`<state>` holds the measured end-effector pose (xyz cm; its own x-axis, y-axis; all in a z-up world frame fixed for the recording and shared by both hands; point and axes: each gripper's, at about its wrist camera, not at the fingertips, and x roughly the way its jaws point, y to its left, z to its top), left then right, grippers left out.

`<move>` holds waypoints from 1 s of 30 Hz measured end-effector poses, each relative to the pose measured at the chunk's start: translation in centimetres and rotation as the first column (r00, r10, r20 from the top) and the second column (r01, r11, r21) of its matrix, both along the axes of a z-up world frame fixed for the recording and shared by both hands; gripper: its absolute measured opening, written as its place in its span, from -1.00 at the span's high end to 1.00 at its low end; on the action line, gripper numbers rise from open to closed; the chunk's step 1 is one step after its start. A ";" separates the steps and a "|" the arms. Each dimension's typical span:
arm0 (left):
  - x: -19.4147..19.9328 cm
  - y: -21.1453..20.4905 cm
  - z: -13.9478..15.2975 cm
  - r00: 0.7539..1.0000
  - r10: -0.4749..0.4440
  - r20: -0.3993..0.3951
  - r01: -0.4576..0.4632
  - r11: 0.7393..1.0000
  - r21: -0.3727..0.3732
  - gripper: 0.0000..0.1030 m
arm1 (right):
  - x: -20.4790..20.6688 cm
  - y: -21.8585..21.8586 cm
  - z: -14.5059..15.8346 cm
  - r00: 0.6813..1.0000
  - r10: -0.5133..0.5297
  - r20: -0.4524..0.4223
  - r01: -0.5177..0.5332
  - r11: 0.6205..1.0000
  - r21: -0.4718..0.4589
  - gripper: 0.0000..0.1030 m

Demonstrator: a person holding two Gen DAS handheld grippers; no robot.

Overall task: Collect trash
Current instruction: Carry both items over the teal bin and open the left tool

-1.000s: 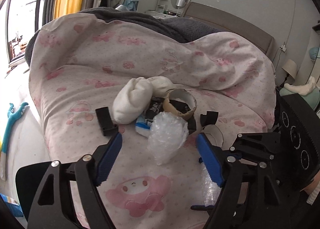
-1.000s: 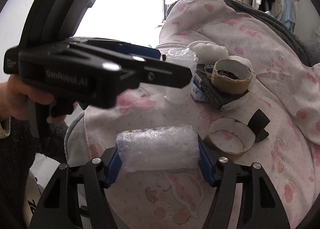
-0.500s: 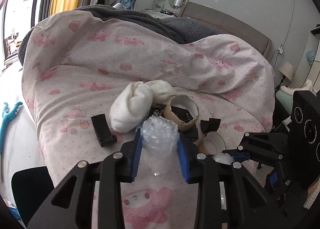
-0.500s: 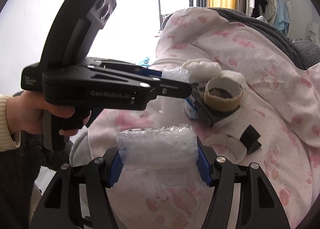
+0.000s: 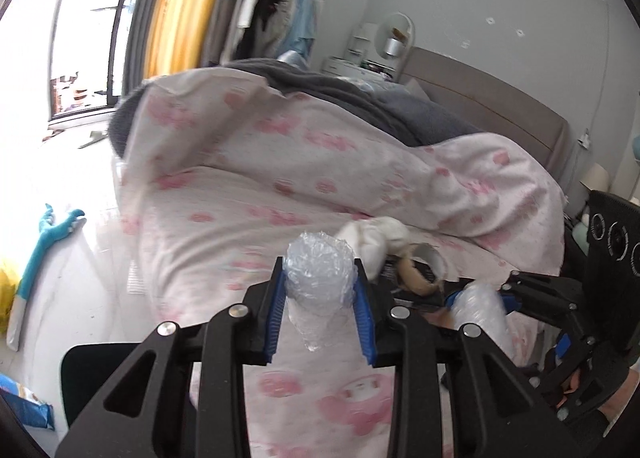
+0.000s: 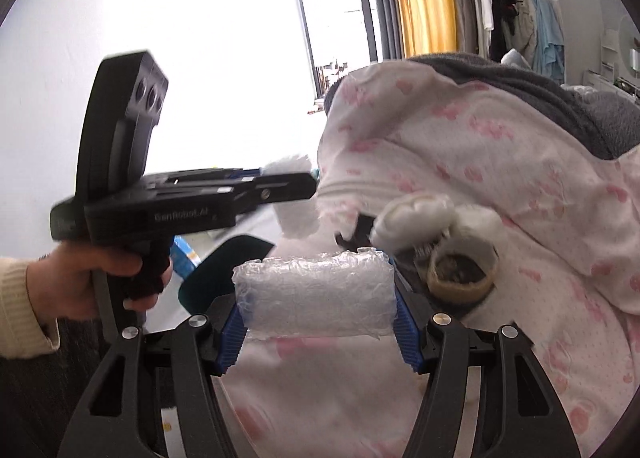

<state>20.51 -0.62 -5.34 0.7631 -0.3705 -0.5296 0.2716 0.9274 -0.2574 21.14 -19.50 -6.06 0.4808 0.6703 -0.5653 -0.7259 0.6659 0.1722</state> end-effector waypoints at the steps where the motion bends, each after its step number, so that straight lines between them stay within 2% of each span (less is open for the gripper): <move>1: -0.1 0.6 0.0 1.000 0.013 0.000 -0.013 1.000 -0.001 0.34 | 0.2 0.4 0.2 1.000 -0.001 0.002 0.001 1.000 0.003 -0.23; 8: -1.2 5.0 0.1 0.993 0.117 -0.001 -0.117 0.993 0.022 0.34 | 0.5 4.3 1.0 1.000 -0.006 -0.004 0.006 1.000 0.019 -0.23; 13: -1.9 8.7 -1.1 0.978 0.200 -0.052 -0.197 0.978 0.065 0.34 | 0.8 7.8 1.3 1.000 -0.013 -0.010 0.014 1.000 0.026 -0.23; 18: -2.8 11.6 -2.9 0.964 0.243 -0.104 -0.229 0.965 0.129 0.34 | 0.9 11.2 1.2 1.000 -0.001 -0.014 0.002 1.000 0.023 -0.23; 21: -3.3 13.5 -4.6 0.950 0.266 -0.162 -0.240 0.957 0.164 0.34 | 1.0 13.3 0.8 1.000 0.004 -0.026 -0.003 1.000 0.012 -0.23; 30: -4.8 16.8 -8.9 0.914 0.259 -0.313 -0.214 0.962 0.172 0.34 | 1.1 18.8 -0.4 0.997 0.025 -0.078 -0.026 1.000 -0.017 -0.23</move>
